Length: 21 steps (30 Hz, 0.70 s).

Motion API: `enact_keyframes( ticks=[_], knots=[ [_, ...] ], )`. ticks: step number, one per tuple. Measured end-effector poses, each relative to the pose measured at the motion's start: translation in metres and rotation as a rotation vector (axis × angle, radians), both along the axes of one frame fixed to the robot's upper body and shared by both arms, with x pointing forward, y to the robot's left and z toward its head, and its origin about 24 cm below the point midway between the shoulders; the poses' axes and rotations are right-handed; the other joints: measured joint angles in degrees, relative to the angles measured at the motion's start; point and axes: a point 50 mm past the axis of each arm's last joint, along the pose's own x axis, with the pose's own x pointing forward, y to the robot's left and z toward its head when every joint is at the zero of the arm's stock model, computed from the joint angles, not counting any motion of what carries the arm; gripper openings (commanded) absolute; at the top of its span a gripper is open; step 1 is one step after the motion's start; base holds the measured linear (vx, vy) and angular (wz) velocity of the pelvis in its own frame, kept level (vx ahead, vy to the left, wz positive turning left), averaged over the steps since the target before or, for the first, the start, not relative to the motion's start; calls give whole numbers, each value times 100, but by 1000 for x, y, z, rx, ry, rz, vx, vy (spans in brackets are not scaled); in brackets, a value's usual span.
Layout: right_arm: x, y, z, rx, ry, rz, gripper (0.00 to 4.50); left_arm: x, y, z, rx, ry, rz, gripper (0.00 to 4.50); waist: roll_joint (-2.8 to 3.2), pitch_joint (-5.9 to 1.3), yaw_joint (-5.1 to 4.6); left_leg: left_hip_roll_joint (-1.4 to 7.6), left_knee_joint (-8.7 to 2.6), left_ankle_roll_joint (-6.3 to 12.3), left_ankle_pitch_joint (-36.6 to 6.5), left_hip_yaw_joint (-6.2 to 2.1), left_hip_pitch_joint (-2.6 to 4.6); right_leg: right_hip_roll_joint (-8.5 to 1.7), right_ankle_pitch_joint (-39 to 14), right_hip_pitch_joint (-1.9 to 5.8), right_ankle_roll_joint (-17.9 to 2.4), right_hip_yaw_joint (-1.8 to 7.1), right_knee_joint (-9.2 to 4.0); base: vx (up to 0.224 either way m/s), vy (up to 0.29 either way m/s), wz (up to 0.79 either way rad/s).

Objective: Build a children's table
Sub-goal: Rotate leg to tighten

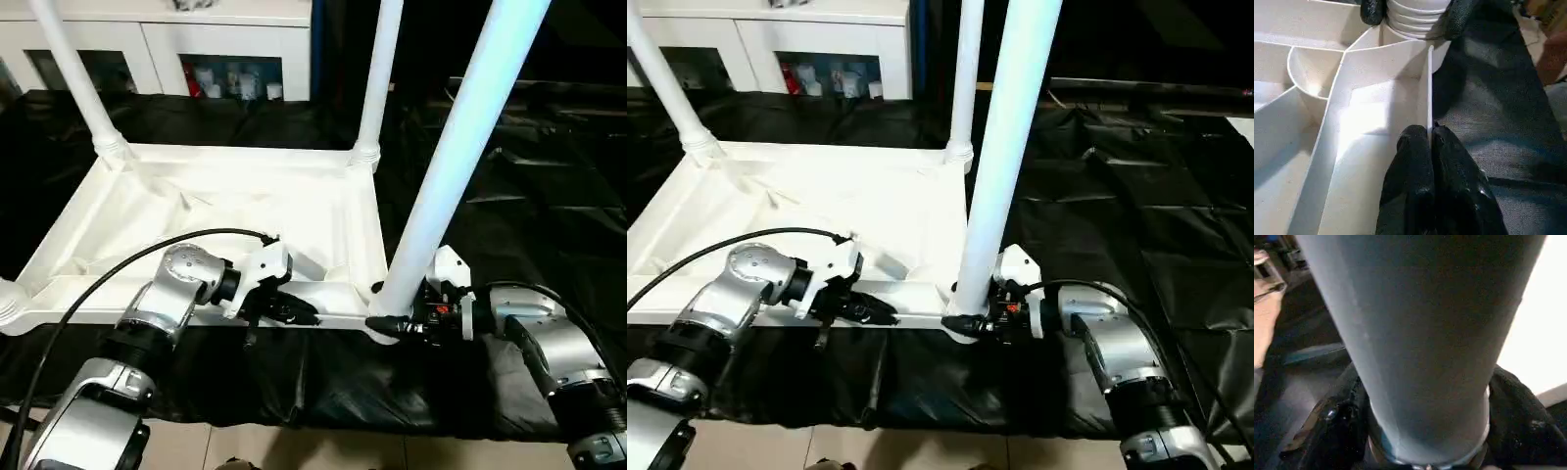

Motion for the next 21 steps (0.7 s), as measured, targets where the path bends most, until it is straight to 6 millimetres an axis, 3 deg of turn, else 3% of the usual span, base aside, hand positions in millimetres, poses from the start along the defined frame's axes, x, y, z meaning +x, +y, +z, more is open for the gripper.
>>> enact_keyframes(
  ticks=[3, 5, 11, 14, 17, 19, 21],
  knots=[
    [14, 6, -11, 48, -30, -321, 273, 9, -14, -6, -4, -35, 159, 0, -11, 6, -50, -5, -3, -24, -7, -1, 78, -8, 2, 55, 1, 6, -11, -17, 3, -2],
    [22, 7, -15, 67, -36, -503, 272, 12, -30, -8, -12, -50, 227, 0, -7, 3, -105, -13, 0, -25, -7, 0, 89, -15, -6, 68, 15, 11, -41, 0, 0, 0],
    [38, 14, -18, 73, -44, -820, 272, 15, -61, -12, -15, -79, 359, 0, 23, -14, -134, -40, -4, -24, -8, 2, 99, -14, -6, 77, 16, 54, -101, 0, 0, 0],
    [40, 17, -19, 65, -65, -871, 342, 15, -65, -12, -14, -88, 374, 0, 49, -33, -141, -55, -15, -22, -8, 5, 89, -14, -3, 96, 16, 75, -137, 0, 0, 0],
    [40, 18, -18, 57, -86, -879, 344, 15, -69, -11, -15, -98, 369, 0, 47, -33, -140, -84, -21, -11, -12, 11, 84, -14, 1, 88, 15, 123, -137, 0, 0, 0],
    [40, 17, -18, 56, -90, -875, 381, 15, -69, -10, -17, -99, 364, 0, 45, -34, -141, -90, -22, 4, -17, 13, 83, -15, 3, 88, 13, 132, -138, 0, 0, 0],
    [38, 16, -17, 56, -97, -828, 388, 15, -66, -9, -16, -111, 343, 0, 40, -32, -140, -89, -28, 8, -20, 13, 81, -15, 10, 83, 14, 130, -137, 0, 0, 0]
  ],
)
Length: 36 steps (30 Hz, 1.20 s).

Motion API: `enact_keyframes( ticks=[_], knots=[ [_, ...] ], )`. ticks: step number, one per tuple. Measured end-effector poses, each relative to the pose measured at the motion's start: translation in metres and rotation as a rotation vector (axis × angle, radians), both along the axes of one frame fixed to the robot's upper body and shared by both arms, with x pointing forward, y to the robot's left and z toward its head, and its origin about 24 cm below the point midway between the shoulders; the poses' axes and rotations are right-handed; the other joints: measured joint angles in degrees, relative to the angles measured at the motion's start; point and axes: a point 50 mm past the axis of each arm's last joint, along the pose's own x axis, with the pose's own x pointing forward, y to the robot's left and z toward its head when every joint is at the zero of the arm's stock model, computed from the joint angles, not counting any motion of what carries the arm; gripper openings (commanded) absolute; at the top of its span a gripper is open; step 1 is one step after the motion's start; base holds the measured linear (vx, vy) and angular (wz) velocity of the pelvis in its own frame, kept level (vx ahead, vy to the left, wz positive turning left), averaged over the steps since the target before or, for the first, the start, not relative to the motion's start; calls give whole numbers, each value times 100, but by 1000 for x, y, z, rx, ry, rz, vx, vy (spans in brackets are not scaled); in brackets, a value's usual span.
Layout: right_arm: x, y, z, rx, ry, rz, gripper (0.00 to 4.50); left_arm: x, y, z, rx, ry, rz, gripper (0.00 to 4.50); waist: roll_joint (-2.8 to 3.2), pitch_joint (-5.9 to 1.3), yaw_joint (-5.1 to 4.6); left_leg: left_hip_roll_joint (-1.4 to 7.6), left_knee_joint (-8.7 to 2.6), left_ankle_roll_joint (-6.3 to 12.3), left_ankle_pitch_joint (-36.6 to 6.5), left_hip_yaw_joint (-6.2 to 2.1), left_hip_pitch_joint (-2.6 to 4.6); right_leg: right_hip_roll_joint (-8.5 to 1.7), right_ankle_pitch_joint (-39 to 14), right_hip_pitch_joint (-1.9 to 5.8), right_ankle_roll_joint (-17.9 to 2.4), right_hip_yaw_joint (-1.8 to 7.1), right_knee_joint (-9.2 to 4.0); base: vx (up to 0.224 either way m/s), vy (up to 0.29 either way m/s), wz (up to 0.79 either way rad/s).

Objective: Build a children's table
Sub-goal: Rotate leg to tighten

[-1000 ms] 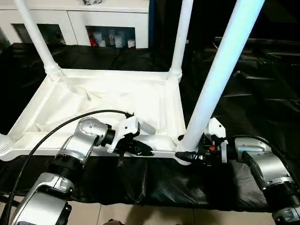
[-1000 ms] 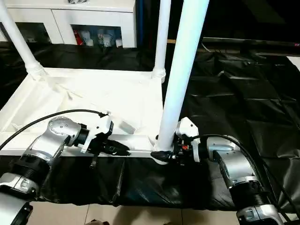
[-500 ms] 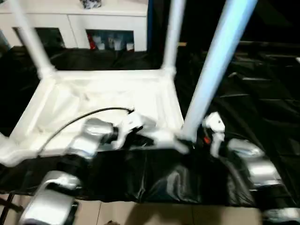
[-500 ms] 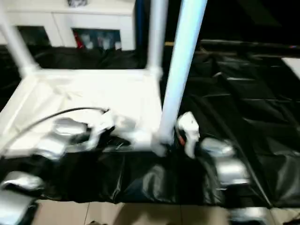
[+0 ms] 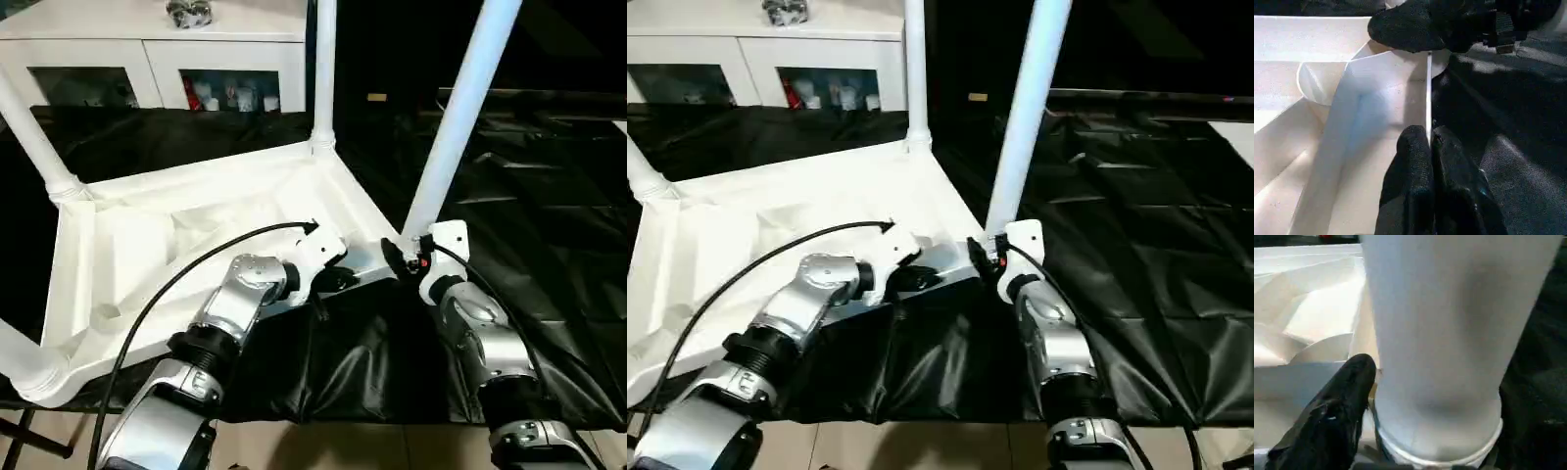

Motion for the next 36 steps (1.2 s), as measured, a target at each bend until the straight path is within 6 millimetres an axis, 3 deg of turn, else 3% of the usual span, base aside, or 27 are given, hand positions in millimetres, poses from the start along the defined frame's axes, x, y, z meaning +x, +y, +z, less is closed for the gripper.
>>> enact_keyframes(
  ticks=[3, 8, 11, 14, 17, 18, 21, 23, 26, 28, 36],
  knots=[
    [-3, -2, 1, -13, -10, 53, 408, 0, 3, 1, 2, -10, -19, 0, -1, 1, 2, 2, -25, 0, 1, 0, 0, 1, 13, -13, 12, -4, 3, 0, 0, 0],
    [-14, -8, 8, -72, -15, 353, 408, -4, 32, 6, 17, -13, -140, 0, -4, 4, -3, 24, -52, -2, 1, -4, -49, 20, 53, -55, 51, -18, 10, 0, 0, 0],
    [-18, -10, 12, -79, -16, 456, 408, -8, 38, 8, 7, -6, -202, 0, -6, 5, 10, 37, -52, 31, 10, 1, -57, 25, 41, -79, 57, -31, 10, 20, -4, 1],
    [-23, -15, 17, -115, -5, 600, 408, -10, 49, 12, 11, 9, -258, 0, -7, 5, 43, 41, -13, 66, -10, 8, -125, 22, 38, -145, 50, -33, 42, 0, 0, 0],
    [-27, -17, 20, -133, 18, 728, 408, -12, 61, 14, 21, 35, -305, 0, -41, 27, 57, 48, 29, 82, -22, 10, -131, 20, 20, -158, 21, -34, 93, 0, 0, 0],
    [-28, -17, 21, -133, 25, 757, 383, -12, 65, 14, 28, 39, -315, 0, -49, 33, 57, 52, 34, 81, -21, 11, -131, 21, 19, -158, 20, -35, 94, 0, 0, 0],
    [-31, -19, 21, -129, 48, 812, 373, -14, 71, 14, 37, 62, -340, 0, -54, 42, 57, 61, 54, 72, -22, 22, -126, 21, 23, -150, 14, -29, 103, 0, 0, 0],
    [-32, -19, 21, -130, 57, 835, 337, -14, 74, 14, 41, 70, -351, 0, -61, 47, 57, 61, 57, 55, -28, 27, -121, 19, 28, -144, 7, -26, 103, 0, 0, 0],
    [-32, -17, 22, -120, 61, 861, 331, -15, 75, 14, 44, 73, -362, 0, -63, 48, 57, 60, 60, 44, -34, 32, -120, 18, 31, -143, 3, -21, 102, 0, 0, 0],
    [-32, -16, 23, -114, 63, 872, 297, -16, 76, 14, 42, 76, -369, 0, -63, 48, 62, 61, 60, 54, -28, 32, -121, 18, 30, -144, 3, -22, 102, 0, 0, 0],
    [-31, -10, 21, -68, 65, 835, 276, -14, 76, 13, 24, 86, -350, 0, -63, 48, 79, 66, 61, 74, -16, 33, -112, 21, 30, -144, 3, -24, 116, 0, 0, 0]
  ],
)
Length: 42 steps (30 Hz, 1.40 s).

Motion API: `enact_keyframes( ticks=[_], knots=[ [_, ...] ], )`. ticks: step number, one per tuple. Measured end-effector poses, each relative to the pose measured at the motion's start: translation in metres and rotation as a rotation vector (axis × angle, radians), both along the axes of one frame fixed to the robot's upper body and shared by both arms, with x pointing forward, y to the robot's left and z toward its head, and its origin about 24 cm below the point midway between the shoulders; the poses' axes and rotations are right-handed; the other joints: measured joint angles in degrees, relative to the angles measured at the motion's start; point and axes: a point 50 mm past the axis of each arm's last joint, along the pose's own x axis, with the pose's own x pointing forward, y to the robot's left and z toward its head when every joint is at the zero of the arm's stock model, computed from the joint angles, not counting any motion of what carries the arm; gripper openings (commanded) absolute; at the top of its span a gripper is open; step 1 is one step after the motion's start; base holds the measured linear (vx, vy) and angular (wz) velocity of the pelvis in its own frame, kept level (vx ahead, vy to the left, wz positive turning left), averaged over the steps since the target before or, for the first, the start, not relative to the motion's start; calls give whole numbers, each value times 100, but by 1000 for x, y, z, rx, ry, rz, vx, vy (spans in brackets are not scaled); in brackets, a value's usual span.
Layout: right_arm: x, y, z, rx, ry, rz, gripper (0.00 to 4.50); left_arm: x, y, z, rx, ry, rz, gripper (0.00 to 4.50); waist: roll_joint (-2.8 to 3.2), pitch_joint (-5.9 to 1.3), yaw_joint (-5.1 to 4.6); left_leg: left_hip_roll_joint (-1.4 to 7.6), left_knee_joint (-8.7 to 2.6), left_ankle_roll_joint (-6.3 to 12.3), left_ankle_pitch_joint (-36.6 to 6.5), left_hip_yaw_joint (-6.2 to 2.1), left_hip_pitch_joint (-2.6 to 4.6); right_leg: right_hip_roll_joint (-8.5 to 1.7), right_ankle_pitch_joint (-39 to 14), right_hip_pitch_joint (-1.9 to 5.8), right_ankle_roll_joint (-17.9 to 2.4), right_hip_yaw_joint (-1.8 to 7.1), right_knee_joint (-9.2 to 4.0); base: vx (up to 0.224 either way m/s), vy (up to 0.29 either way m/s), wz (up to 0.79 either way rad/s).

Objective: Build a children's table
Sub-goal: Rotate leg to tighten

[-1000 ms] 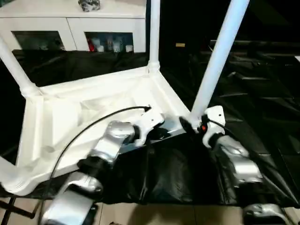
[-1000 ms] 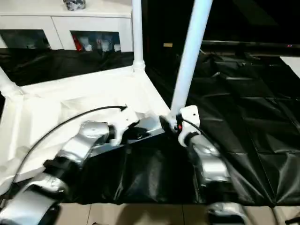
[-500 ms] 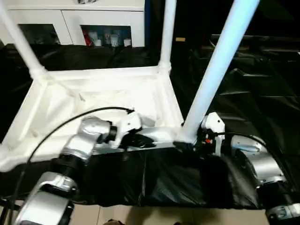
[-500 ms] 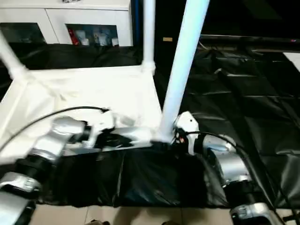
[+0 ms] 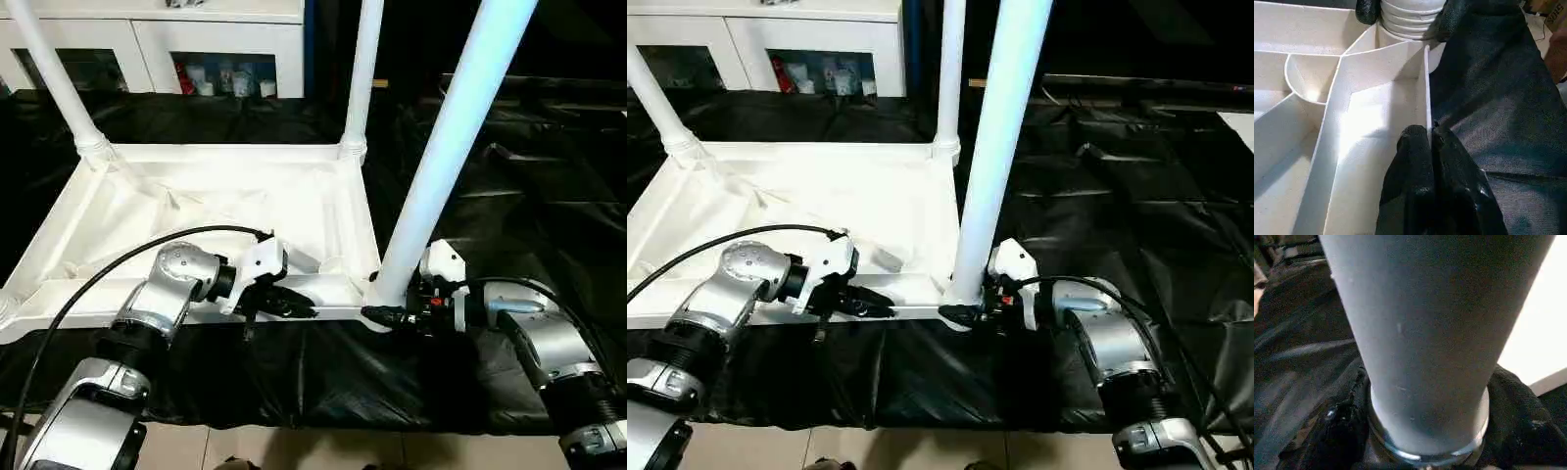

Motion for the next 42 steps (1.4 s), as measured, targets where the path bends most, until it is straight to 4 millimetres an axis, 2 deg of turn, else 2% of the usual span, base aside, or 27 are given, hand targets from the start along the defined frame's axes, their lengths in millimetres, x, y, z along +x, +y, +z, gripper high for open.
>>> enact_keyframes(
  ticks=[1, 3, 8, 11, 14, 15, 17, 21, 23, 28, 32, 35, 40, 42],
  knots=[
    [1, 2, -1, 11, -4, -39, 276, 1, 0, -1, 1, -1, 21, 0, 0, 0, -8, 0, 5, -5, -2, 2, 4, 0, 0, 0, 0, 6, 9, 0, 0, 0],
    [8, 6, -8, 52, -14, -226, 275, 9, -8, -2, -4, -35, 121, 0, -1, 0, -17, -2, 8, -47, -6, 2, 20, -3, 3, 9, -4, 11, 21, 0, 0, 0],
    [19, 11, -16, 79, -32, -597, 275, 16, -39, -8, -18, -65, 269, 0, -4, -15, -62, -14, 8, -57, 2, 1, 56, -10, 10, 49, -14, 25, 2, 0, 0, 0],
    [23, 15, -20, 73, -34, -760, 275, 16, -54, -12, -18, -63, 332, 0, 0, -21, -65, -24, -7, -58, 0, -1, 122, -13, -15, 105, 28, 26, -38, 0, 0, 0],
    [27, 16, -21, 59, -43, -883, 275, 16, -70, -14, -20, -76, 377, 0, 21, -36, -58, -44, -22, -57, 0, -13, 126, -17, -19, 107, 34, 32, -83, 0, 0, 0],
    [28, 16, -21, 54, -49, -895, 310, 15, -72, -14, -20, -77, 382, 0, 31, -43, -60, -55, -38, -57, 0, -14, 125, -19, -19, 111, 34, 38, -104, 0, 0, 0],
    [27, 16, -21, 53, -65, -902, 345, 15, -73, -14, -24, -82, 384, 0, 47, -53, -64, -71, -51, -55, 1, -13, 111, -27, -18, 128, 33, 47, -123, 0, 0, 0],
    [28, 17, -20, 58, -73, -898, 367, 15, -74, -13, -25, -89, 380, 0, 43, -55, -64, -75, -54, -49, 0, -12, 102, -27, -10, 133, 27, 51, -122, 0, 0, 0],
    [27, 15, -19, 59, -83, -871, 396, 14, -72, -12, -27, -92, 364, 0, 41, -54, -65, -73, -63, -50, 0, -13, 102, -26, -9, 128, 29, 47, -119, 0, 0, 0],
    [20, 6, -14, 57, -90, -631, 396, 10, -53, -8, -40, -86, 292, 0, 39, -48, -81, -59, -96, -50, 1, -17, 73, -19, 18, 91, 50, 29, -115, 0, 0, 0],
    [13, 5, -9, 63, -65, -432, 396, 6, -37, -5, -38, -63, 188, 0, 45, -47, -37, -22, -106, -22, 18, -17, 50, 1, 1, 72, 60, -7, -108, 0, 0, 0],
    [8, 1, -6, 39, -60, -311, 396, 4, -31, -3, -38, -52, 145, 0, 45, -47, -41, -22, -85, -11, 12, -10, 8, -2, 2, 38, 59, -3, -102, 0, 0, 0],
    [-1, -9, -2, -8, -21, -98, 396, 0, -17, -2, -21, -13, 66, 0, 22, -32, -25, -17, -46, -8, 10, -6, -5, -5, 1, 14, 58, 3, -57, 0, 0, 0],
    [-2, -10, -1, -15, -16, -49, 362, -1, -13, -2, -13, -6, 41, 0, 5, -19, -27, -14, -27, -13, 8, -6, -2, -5, -1, 10, 55, 9, -30, 0, 0, 0]
  ],
)
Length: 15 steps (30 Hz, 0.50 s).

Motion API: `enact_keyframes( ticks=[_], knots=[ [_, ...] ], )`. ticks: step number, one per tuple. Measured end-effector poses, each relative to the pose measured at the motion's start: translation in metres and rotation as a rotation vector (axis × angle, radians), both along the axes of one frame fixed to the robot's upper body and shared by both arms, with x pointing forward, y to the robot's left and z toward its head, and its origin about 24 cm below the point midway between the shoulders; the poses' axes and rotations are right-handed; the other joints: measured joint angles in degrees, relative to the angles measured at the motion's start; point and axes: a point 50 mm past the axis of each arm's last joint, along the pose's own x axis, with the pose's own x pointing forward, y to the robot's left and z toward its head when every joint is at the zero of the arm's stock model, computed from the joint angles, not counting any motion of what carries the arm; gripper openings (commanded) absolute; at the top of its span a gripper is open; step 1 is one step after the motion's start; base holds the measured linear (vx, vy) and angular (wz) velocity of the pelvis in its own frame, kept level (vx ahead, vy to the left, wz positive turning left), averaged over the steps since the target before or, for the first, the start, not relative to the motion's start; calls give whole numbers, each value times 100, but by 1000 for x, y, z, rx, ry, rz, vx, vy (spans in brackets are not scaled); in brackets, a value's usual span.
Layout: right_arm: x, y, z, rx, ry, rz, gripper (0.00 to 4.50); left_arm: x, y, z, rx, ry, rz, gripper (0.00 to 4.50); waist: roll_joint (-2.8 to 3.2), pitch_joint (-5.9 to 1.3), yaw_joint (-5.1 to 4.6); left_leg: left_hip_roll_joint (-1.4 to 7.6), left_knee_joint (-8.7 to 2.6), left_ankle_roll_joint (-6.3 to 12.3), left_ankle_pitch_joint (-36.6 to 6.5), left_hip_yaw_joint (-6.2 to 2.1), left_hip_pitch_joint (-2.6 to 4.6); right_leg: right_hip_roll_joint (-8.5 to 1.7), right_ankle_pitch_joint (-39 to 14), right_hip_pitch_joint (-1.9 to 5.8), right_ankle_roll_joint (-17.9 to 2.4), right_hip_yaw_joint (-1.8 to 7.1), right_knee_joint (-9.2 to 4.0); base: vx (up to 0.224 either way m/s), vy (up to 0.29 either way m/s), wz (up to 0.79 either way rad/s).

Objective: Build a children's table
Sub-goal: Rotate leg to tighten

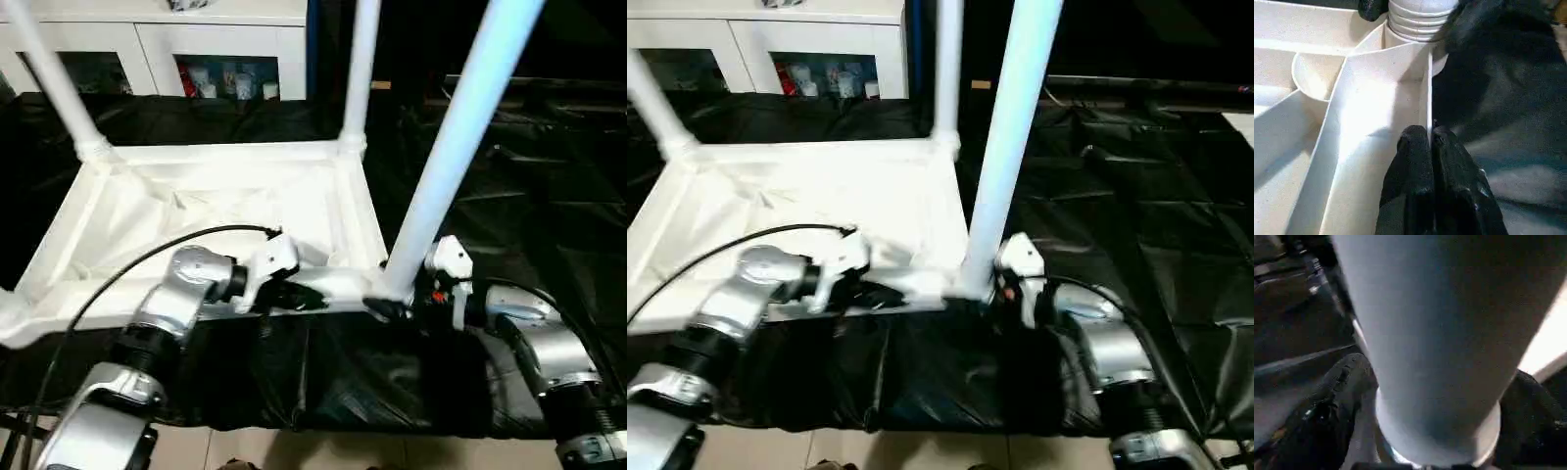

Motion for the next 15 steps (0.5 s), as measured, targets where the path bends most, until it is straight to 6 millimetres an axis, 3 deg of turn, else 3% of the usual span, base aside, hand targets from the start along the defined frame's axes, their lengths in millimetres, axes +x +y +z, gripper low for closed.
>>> enact_keyframes(
  ticks=[9, 15],
  knots=[
    [4, -1, 4, -17, 19, 64, 285, 1, 3, 1, 9, 8, -40, 0, -10, 13, -7, 1, 7, -4, -1, 8, 0, 0, 5, -4, -15, 9, 6, 0, 0, 0],
    [5, 6, 0, 13, 31, 15, 273, 3, 4, 0, 5, 10, -11, 0, -10, 13, -10, 2, 9, -6, -1, 10, 10, 0, 5, 2, -16, 11, 13, 0, 0, 0]
  ],
)
